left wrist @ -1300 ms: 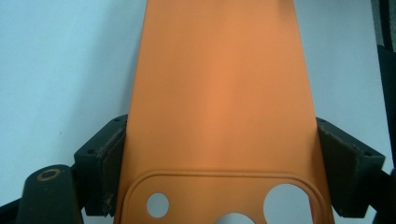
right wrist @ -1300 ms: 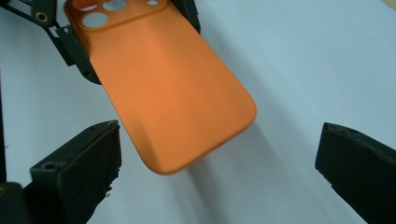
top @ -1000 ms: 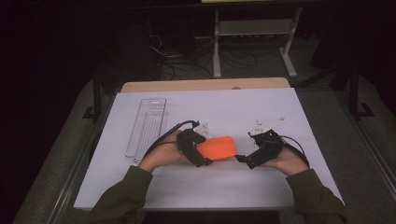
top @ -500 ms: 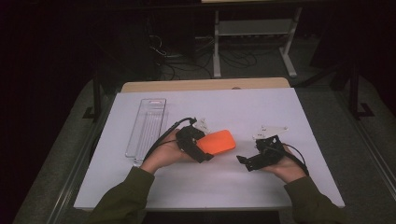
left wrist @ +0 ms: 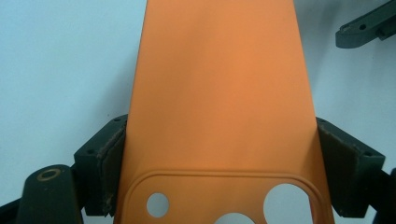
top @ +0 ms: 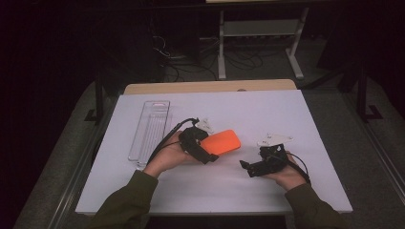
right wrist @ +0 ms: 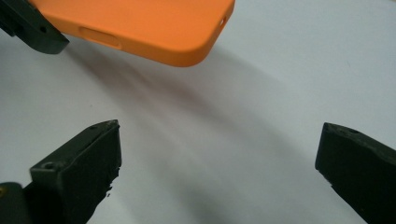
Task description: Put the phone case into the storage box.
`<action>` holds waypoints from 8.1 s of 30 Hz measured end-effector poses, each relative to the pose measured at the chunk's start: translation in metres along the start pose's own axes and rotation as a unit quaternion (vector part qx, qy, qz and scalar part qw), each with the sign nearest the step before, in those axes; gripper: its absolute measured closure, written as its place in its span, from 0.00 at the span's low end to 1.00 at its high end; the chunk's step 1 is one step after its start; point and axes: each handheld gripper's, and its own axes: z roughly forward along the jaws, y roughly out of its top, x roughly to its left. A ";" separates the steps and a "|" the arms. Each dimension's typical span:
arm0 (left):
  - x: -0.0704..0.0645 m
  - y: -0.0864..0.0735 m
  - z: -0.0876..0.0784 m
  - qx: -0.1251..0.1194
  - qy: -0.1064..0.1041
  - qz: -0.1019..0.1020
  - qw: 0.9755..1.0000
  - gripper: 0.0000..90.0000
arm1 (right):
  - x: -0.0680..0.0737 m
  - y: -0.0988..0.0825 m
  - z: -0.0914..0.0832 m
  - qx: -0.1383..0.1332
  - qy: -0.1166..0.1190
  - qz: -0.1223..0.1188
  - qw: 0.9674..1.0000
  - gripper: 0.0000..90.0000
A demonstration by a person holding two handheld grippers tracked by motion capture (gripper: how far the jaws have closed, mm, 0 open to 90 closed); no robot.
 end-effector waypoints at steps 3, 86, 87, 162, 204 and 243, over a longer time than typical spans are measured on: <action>-0.001 -0.001 0.001 -0.007 0.002 -0.011 1.000 0.17 | 0.001 0.000 0.002 -0.002 0.003 -0.001 1.000 0.00; 0.003 -0.002 -0.003 -0.015 -0.004 -0.019 1.000 0.17 | 0.027 0.001 0.008 -0.038 -0.174 -0.284 0.942 0.00; 0.003 -0.002 -0.004 -0.015 -0.004 -0.019 1.000 0.17 | 0.028 0.000 0.009 -0.039 -0.174 -0.286 0.941 0.00; 0.001 0.000 -0.005 -0.006 -0.003 -0.008 1.000 0.17 | 0.071 -0.004 0.027 -0.062 -0.297 -0.558 0.772 0.00; -0.001 0.001 -0.005 -0.003 -0.006 -0.003 1.000 0.17 | 0.093 0.011 0.050 -0.085 -0.293 -0.608 0.733 0.06; -0.004 0.001 -0.004 -0.004 -0.007 0.001 1.000 0.17 | 0.100 0.007 0.049 -0.059 -0.282 -0.618 0.732 0.67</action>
